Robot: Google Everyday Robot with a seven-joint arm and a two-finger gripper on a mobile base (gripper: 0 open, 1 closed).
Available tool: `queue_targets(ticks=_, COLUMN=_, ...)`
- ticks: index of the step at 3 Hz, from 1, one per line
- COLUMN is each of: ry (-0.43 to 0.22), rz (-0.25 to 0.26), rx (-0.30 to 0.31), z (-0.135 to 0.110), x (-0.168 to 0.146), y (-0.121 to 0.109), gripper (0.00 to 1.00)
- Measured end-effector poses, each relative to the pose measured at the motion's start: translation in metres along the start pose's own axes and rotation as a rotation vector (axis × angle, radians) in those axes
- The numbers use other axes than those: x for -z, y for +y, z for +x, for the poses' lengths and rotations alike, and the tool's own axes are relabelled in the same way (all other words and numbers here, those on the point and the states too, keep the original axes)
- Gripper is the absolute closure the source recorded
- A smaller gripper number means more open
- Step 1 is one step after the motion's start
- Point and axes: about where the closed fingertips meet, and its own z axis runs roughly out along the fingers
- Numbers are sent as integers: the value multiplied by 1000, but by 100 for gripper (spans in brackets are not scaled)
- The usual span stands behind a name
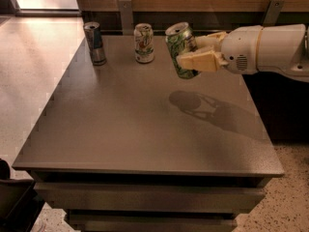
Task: Place green can upright
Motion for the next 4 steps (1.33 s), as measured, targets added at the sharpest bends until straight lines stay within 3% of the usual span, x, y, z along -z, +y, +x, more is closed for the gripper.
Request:
queue_targets(ticks=2, ry=-89, rz=-12, rx=15, z=19, x=-2, y=-2, gripper=100)
queue_targets(ticks=4, ry=-117, rz=-14, rx=-24, z=45, x=-8, y=4, gripper=100)
